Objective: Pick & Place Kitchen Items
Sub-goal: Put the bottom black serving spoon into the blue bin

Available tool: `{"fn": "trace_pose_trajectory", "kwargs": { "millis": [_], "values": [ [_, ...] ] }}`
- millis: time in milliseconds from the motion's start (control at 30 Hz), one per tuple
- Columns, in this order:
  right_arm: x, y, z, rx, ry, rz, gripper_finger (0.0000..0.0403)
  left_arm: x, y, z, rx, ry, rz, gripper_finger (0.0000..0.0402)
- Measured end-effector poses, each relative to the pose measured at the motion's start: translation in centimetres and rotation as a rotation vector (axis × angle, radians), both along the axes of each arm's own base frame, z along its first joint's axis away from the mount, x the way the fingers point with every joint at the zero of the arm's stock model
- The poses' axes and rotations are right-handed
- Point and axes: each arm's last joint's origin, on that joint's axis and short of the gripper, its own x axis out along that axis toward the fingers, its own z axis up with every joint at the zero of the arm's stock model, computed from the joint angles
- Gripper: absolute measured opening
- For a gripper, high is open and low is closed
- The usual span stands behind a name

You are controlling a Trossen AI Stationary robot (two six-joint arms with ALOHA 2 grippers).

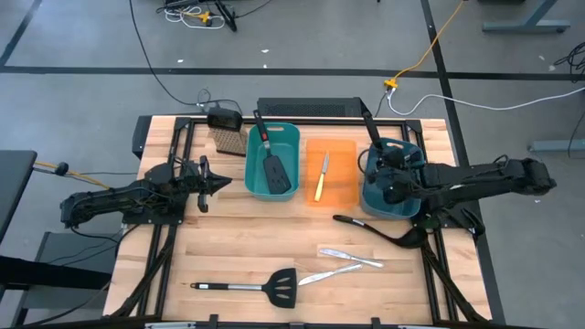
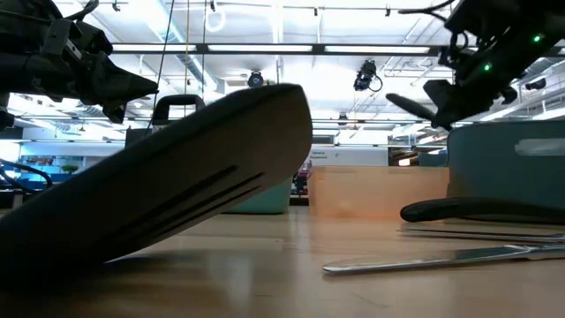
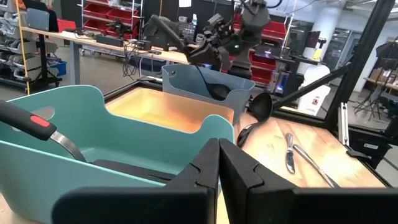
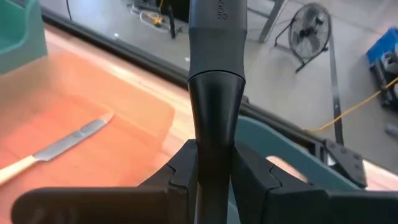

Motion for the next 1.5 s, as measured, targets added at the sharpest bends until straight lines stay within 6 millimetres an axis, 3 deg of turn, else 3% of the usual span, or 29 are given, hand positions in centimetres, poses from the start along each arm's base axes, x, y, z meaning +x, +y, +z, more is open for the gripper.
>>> {"fn": "trace_pose_trajectory", "kwargs": {
  "millis": [567,1500],
  "values": [
    [-0.6,-2.2,-2.4,0.106,0.056,-0.028,0.0077,0.0,0.0,0.0,0.023,0.004,0.000,0.0014],
    [-0.9,-3.9,-2.6,0.168,0.032,-0.075,0.0089,0.0,0.0,0.0,0.023,0.004,0.000,0.0014]
  ]
}}
